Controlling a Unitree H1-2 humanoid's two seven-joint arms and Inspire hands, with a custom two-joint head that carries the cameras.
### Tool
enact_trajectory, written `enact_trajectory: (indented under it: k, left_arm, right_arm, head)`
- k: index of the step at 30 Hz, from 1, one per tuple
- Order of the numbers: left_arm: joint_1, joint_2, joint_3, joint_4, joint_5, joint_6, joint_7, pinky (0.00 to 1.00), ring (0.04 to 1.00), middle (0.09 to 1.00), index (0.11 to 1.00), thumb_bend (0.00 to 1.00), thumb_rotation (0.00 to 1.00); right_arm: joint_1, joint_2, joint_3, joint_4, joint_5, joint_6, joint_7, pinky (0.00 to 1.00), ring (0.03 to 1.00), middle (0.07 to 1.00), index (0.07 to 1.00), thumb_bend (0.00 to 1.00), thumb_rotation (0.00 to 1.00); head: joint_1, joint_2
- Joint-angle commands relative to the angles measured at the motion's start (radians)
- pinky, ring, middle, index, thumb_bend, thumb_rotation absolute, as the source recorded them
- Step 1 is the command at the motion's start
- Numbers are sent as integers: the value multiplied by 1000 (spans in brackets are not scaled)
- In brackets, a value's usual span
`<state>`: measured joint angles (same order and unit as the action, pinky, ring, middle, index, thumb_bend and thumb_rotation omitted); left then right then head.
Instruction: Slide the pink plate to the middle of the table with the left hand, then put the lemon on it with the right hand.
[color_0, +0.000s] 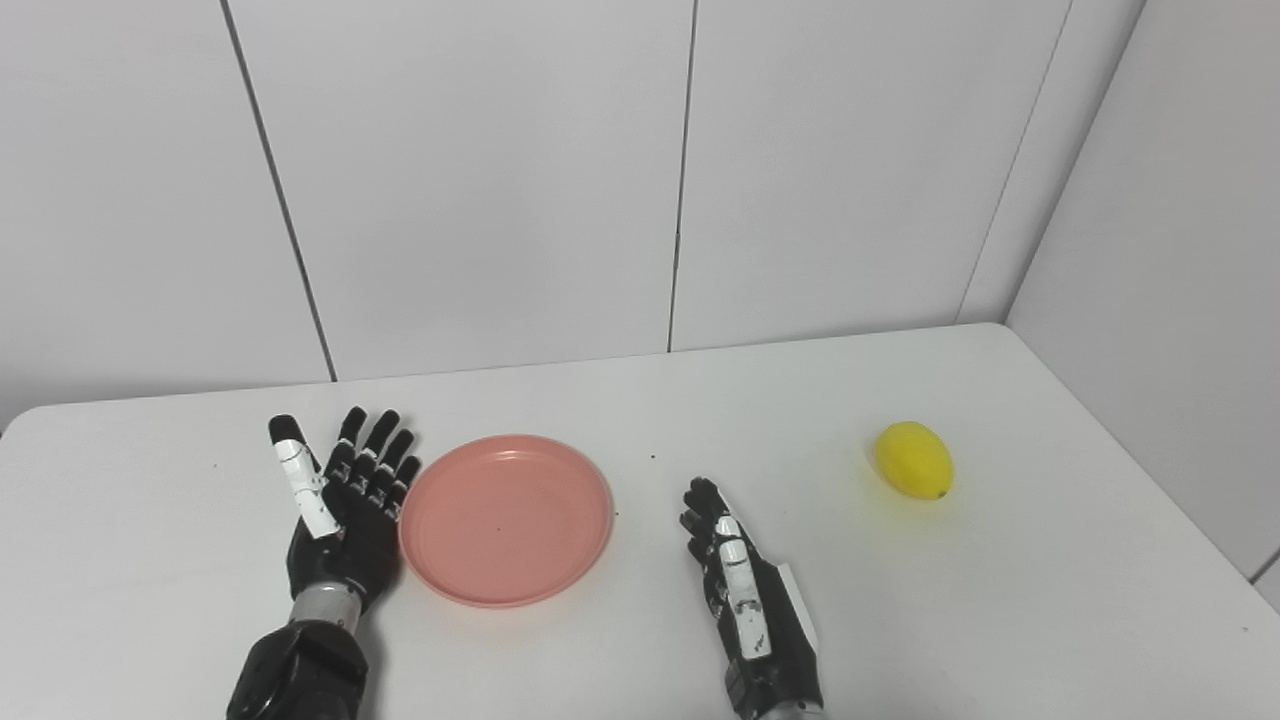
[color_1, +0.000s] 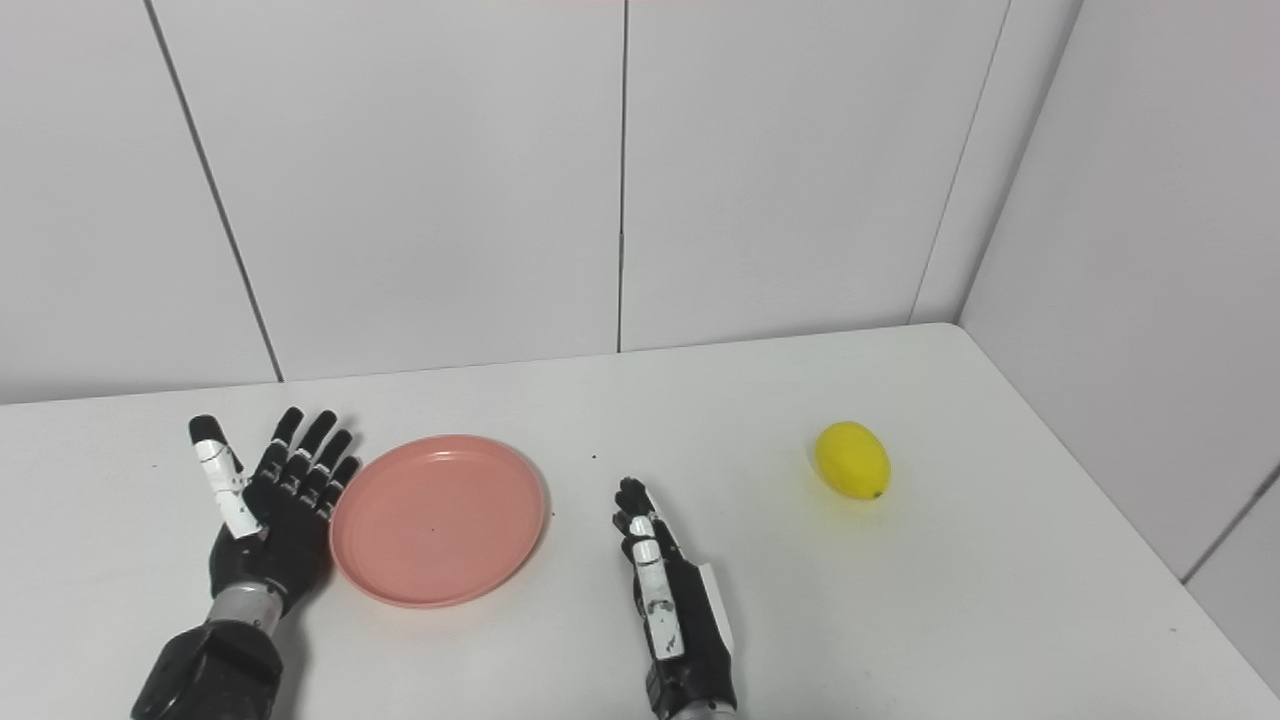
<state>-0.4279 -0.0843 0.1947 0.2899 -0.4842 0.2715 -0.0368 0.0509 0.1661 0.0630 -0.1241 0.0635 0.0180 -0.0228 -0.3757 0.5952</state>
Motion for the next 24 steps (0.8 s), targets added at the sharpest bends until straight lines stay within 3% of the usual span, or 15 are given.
enact_trajectory:
  k: [1,17,24]
  left_arm:
    - [41,-9,-3,31,8,95,34,989,943,922,978,907,989]
    - [39,-2,-12,42,9,105,19,1000,944,932,989,908,993]
    - [30,4,-5,66,7,105,20,1000,946,932,984,892,998]
  right_arm:
    - [-10,18,5,7,0,-12,-7,1000,948,941,916,733,932]
    - [-15,31,12,18,-61,-36,-49,1000,929,914,895,760,918]
    - [-43,39,-6,-48,-174,-104,-156,825,803,806,802,663,820]
  head:
    - [-5,0]
    - [-24,-2]
    - [-38,-3]
